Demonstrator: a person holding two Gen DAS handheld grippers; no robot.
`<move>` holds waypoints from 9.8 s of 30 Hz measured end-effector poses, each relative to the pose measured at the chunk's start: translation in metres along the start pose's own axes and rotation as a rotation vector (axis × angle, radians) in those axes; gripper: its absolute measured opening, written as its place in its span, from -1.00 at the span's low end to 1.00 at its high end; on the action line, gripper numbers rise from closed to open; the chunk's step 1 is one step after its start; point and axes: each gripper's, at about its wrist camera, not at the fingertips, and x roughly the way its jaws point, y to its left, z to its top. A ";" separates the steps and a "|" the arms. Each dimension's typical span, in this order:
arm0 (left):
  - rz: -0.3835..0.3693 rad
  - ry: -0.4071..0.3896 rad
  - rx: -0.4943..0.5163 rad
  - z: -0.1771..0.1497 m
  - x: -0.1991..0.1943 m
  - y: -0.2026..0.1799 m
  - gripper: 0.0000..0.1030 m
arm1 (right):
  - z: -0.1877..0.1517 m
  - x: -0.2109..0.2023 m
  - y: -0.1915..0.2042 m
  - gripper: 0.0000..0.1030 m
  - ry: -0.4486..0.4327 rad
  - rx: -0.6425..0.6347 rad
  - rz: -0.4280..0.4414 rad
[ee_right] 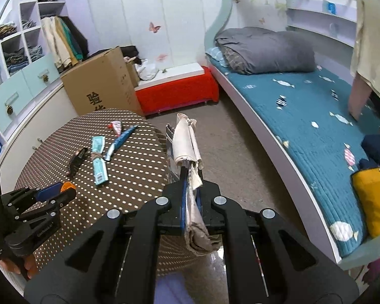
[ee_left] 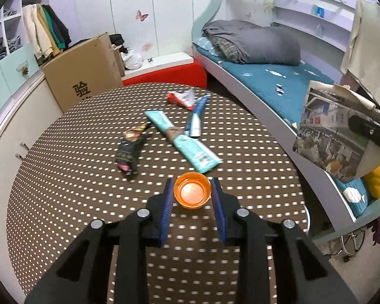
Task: Collect trash
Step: 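Carry the orange cap and newspaper bag over the blue bucket, then open the left gripper over the bucket, then open the right gripper, then move both open grippers back over the polka-dot table, then grasp the black snack packet with the left gripper while the right grasps the teal toothpaste tube, then carry the black packet and toothpaste tube over the blue bucket, then open both grippers to drop the packet and tube into the bucket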
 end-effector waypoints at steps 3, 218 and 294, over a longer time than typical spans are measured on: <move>-0.020 -0.007 0.018 -0.001 -0.004 -0.017 -0.43 | -0.004 -0.007 -0.014 -0.88 0.000 0.018 -0.021; 0.027 0.068 -0.107 -0.032 0.032 0.062 -0.11 | -0.045 0.028 0.085 -0.50 0.198 -0.155 0.205; -0.221 0.028 0.114 0.046 0.023 -0.124 0.50 | -0.032 0.017 -0.097 0.39 0.153 0.156 -0.089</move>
